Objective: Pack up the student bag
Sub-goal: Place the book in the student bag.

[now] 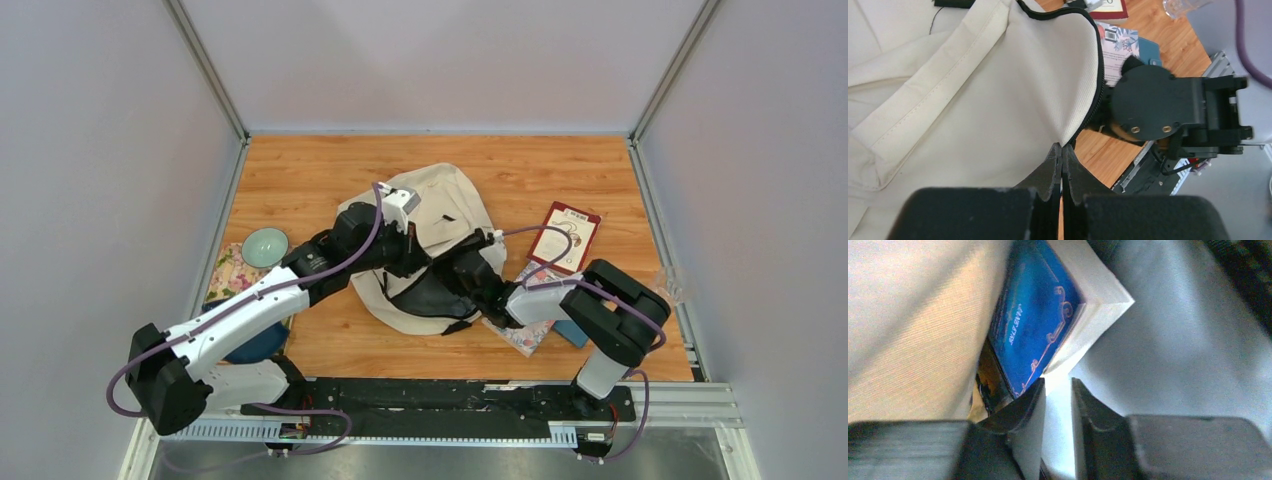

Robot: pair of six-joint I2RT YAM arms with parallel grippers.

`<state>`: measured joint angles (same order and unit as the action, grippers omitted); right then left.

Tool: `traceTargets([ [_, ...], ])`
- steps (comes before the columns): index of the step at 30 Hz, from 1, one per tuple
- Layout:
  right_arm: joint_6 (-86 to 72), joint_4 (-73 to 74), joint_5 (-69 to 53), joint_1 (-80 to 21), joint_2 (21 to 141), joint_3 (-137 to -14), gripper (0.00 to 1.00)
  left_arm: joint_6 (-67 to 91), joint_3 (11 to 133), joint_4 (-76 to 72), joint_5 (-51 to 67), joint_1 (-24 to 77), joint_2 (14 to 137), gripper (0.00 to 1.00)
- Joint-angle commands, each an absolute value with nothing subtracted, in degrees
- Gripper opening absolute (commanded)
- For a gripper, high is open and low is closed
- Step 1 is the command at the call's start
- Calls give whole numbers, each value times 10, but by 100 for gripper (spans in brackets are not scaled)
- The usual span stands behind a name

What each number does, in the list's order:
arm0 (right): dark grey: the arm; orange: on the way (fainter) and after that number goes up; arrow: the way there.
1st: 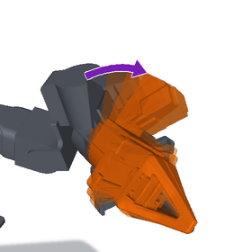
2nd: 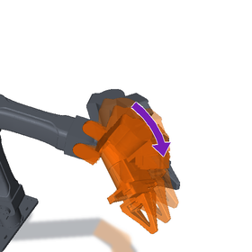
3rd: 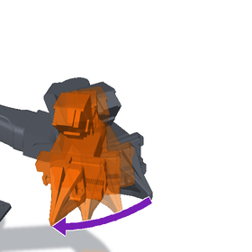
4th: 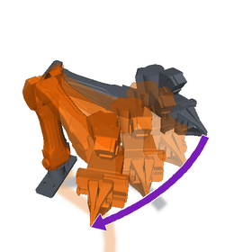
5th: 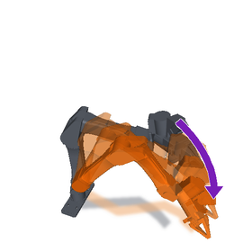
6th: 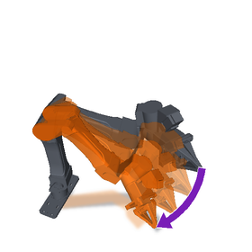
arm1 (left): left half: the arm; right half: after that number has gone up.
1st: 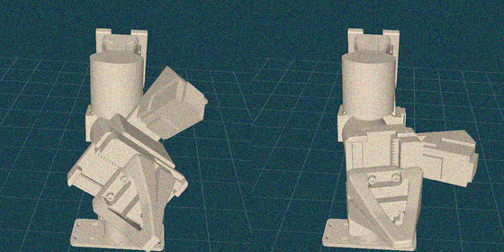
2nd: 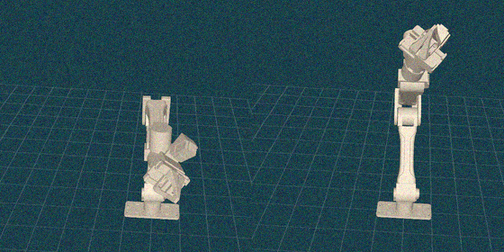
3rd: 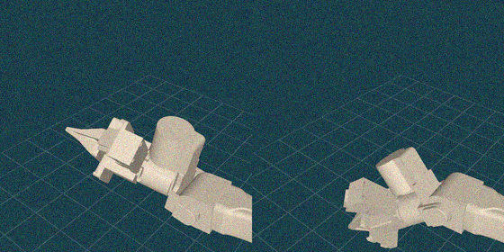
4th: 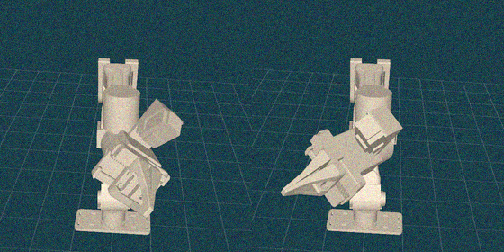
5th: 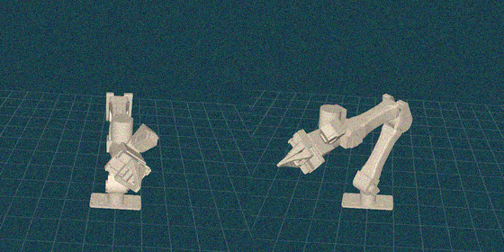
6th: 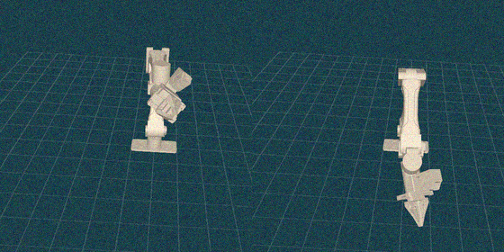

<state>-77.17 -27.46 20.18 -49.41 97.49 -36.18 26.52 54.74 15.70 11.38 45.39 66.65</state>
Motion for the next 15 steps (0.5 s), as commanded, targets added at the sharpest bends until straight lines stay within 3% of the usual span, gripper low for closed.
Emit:
traceTargets([
  [1, -742, -321, 229, -490, 884, -300, 34, 246, 532, 177, 92, 444, 642, 0],
  [5, -695, -254, 211, -501, 784, -282, 50, 235, 510, 199, 67, 422, 632, 0],
  [12, -647, 23, 228, -508, 637, -312, 56, 210, 489, 229, 41, 398, 616, 0],
  [15, -660, 114, 275, -507, 572, -312, 63, 212, 485, 226, 74, 398, 615, 4],
])
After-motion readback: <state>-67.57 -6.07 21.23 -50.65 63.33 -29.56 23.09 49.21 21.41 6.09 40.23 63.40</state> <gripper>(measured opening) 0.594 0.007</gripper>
